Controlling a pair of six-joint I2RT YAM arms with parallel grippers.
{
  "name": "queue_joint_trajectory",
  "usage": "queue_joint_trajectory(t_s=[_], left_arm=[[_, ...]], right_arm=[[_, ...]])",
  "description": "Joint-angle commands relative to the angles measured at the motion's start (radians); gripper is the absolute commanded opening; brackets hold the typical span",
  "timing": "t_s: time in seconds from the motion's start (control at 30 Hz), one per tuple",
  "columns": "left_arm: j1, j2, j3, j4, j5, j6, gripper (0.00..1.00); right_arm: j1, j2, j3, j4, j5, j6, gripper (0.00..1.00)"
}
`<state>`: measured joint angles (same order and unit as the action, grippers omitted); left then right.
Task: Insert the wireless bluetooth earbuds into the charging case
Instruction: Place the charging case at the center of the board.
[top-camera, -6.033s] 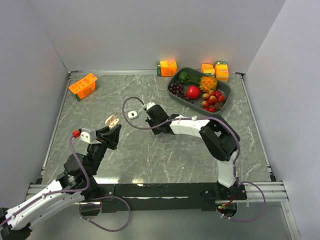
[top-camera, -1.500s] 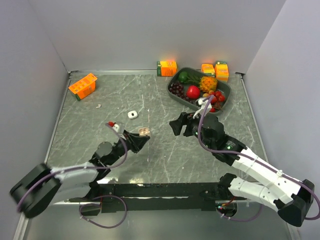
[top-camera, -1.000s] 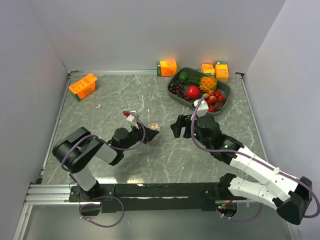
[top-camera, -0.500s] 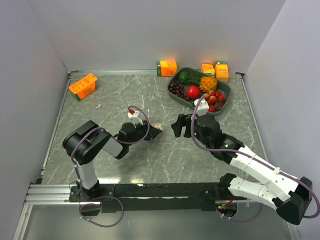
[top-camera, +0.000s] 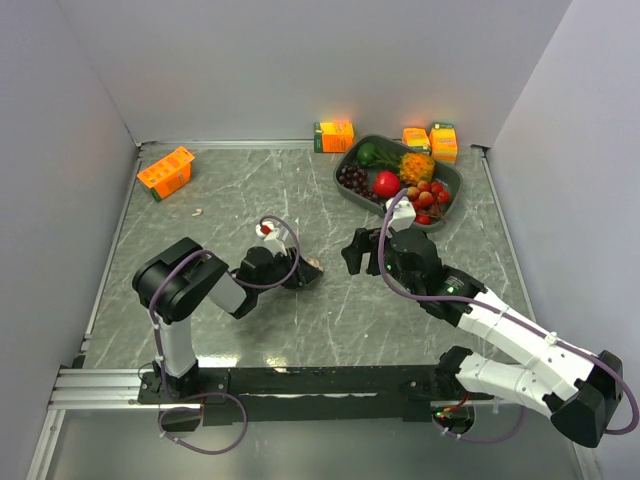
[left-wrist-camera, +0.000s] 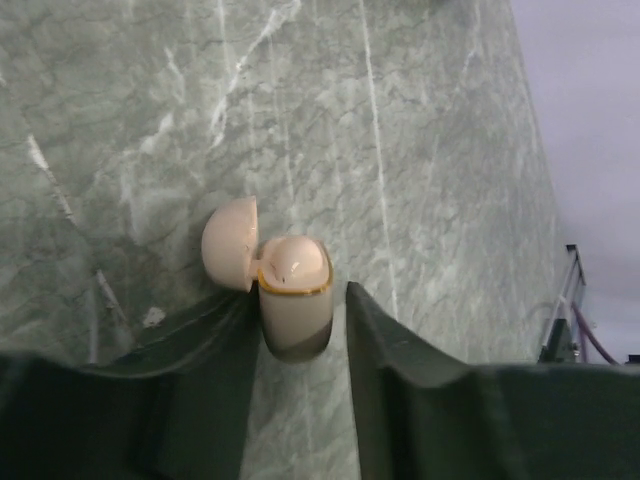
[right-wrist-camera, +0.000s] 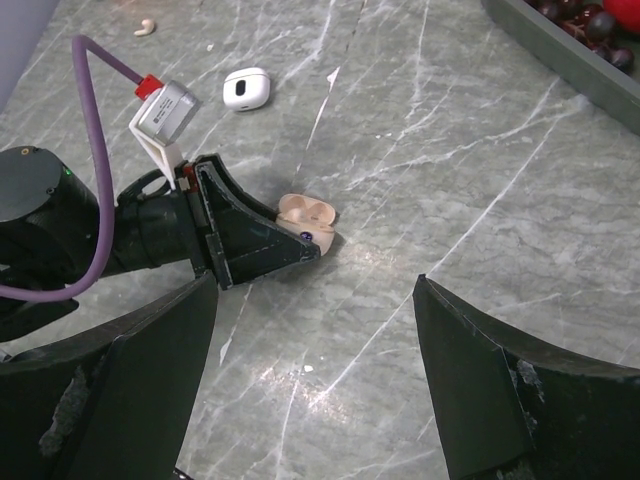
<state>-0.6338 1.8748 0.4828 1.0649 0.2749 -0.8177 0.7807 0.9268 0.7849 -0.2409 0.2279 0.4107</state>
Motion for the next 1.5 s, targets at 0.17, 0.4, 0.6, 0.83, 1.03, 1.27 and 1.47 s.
queue_joint_trajectory(t_s=[0.17, 0.4, 0.6, 0.83, 1.03, 1.27, 1.47], left_arm=[[0.002, -0.049, -0.001, -0.147, -0.002, 0.018, 0.57], [0.002, -0.173, -0.012, -0.376, -0.052, 0.045, 0.71], [0.002, -0.292, -0.041, -0.555, -0.134, 0.064, 0.76], [0.002, -0.356, -0.003, -0.738, -0.216, 0.088, 0.87], [0.003, -0.384, 0.037, -0.852, -0.272, 0.101, 0.91], [0.003, -0.459, 0.051, -0.936, -0.299, 0.107, 0.93], [0.042, -0.723, 0.100, -1.134, -0.430, 0.121, 0.97]], right_arm=[[-0.008, -0.009, 0.034, 0.008, 0.005, 0.008, 0.87], [-0.008, -0.023, 0.027, 0.011, 0.005, 0.016, 0.87], [-0.009, -0.039, 0.007, 0.023, 0.001, 0.031, 0.87], [-0.008, -0.043, -0.003, 0.031, -0.010, 0.045, 0.87], [-0.008, -0.029, -0.007, 0.032, -0.013, 0.046, 0.87], [-0.009, -0.019, -0.004, 0.034, -0.018, 0.042, 0.87], [-0.009, -0.026, 0.008, 0.032, -0.021, 0.030, 0.87]])
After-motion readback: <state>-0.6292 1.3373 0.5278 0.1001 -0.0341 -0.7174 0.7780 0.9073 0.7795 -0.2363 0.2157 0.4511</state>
